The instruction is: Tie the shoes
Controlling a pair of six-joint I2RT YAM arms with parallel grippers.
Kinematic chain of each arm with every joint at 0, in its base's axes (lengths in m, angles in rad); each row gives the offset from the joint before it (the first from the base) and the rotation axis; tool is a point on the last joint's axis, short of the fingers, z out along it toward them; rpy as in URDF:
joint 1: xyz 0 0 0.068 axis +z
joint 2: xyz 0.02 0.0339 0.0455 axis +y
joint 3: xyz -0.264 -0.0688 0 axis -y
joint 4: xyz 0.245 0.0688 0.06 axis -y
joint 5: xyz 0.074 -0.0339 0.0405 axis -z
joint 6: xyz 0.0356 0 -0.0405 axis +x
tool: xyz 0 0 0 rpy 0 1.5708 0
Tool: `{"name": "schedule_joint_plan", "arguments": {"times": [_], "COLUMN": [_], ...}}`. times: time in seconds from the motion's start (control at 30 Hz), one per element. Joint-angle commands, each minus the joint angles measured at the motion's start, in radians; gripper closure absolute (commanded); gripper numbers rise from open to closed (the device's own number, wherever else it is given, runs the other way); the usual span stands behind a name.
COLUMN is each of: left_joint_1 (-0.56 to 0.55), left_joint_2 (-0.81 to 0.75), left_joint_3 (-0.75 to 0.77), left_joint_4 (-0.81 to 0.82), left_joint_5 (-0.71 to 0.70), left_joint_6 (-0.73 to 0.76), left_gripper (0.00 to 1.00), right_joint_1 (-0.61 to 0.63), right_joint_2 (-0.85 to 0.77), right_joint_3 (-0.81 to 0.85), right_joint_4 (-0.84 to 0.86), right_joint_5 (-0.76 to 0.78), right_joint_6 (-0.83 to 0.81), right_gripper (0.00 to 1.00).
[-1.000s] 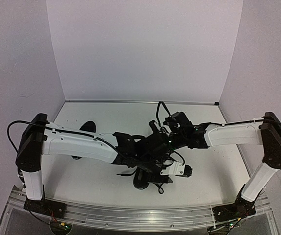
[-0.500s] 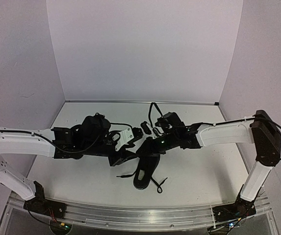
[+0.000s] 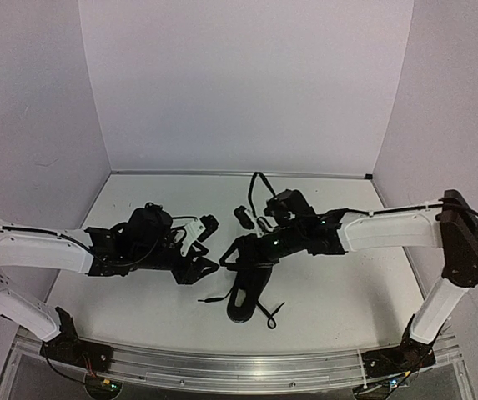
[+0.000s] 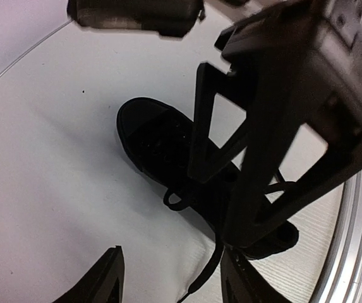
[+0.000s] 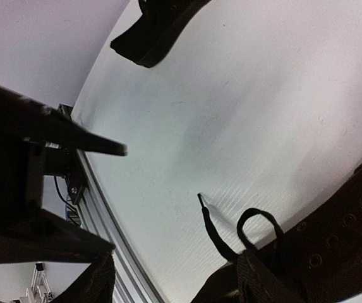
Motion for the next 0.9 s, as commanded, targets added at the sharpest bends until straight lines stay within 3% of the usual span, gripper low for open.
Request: {"name": "schedule_joint_plan", "arguments": {"times": [0.0, 0.17, 0.47, 0.87], "left_joint_1": [0.018, 0.045, 0.089, 0.093], "left_joint_2": [0.068, 0.160, 0.282, 0.353], "left_joint_3": [0.035, 0.102, 0.191, 0.232], "left_joint_4": [0.095, 0.109, 0.114, 0.109], "left_joint_5": [0.122, 0.210, 0.310, 0.375], "left_joint_6": [0.003, 0.032, 0.091, 0.151], "left_gripper": [0.43, 0.40, 0.39, 0.40], "right_joint_1": [-0.003, -0.010, -0.011, -0.009], "right_joint_2": [-0.173, -0.250, -0.279, -0.129], "right_joint_3": [-0.066, -0.208, -0.399, -0.386], "right_joint_4": [0.004, -0.009, -0.067, -0.070], "right_joint_5": [0.041, 0.090, 0.205, 0.266], "right_joint_6": [0.007, 0.051, 0.113, 0.107], "right_gripper": [0.29, 0.30, 0.42, 0.56]}}
